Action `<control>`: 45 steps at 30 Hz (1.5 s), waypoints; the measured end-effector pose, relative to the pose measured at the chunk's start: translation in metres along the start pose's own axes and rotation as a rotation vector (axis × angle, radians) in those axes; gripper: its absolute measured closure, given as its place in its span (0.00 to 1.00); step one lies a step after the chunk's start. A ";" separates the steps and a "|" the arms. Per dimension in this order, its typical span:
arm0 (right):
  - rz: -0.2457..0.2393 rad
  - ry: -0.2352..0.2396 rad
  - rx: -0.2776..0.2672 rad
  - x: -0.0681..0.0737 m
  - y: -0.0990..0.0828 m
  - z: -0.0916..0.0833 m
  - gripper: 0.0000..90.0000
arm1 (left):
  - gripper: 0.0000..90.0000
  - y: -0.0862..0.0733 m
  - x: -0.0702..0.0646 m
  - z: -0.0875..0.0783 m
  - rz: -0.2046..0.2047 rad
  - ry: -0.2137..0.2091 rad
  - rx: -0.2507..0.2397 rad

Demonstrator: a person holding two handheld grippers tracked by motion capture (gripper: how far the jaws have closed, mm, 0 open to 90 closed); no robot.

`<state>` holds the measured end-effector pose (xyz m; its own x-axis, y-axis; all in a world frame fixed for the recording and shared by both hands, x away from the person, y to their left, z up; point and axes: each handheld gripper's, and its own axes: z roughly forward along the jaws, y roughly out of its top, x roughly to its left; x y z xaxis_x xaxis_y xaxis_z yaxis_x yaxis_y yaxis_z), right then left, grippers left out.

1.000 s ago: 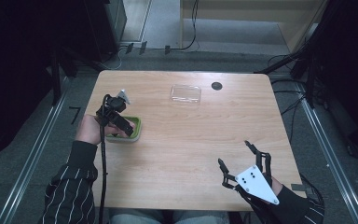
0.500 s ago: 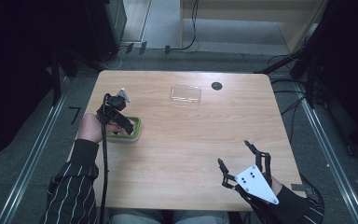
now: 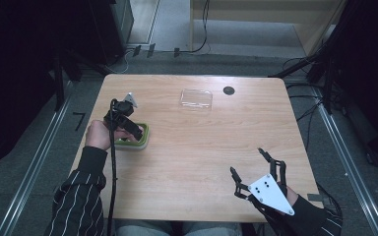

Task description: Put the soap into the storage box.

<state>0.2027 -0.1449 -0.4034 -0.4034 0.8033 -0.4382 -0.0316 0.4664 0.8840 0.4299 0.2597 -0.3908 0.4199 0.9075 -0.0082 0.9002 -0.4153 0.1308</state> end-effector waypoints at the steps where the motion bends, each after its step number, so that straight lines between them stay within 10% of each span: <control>1: 0.000 0.000 0.000 0.000 0.000 0.000 0.15 | 0.16 0.000 0.000 0.001 -0.005 0.000 -0.004; 45: 0.001 -0.001 -0.003 0.000 0.000 0.000 0.15 | 0.16 0.002 0.013 0.029 -0.122 0.034 -0.044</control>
<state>0.2023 -0.1453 -0.4034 -0.4022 0.8042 -0.4376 -0.0343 0.4643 0.8850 0.4407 0.2691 -0.4196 0.3026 0.9531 0.0071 0.9381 -0.2991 0.1745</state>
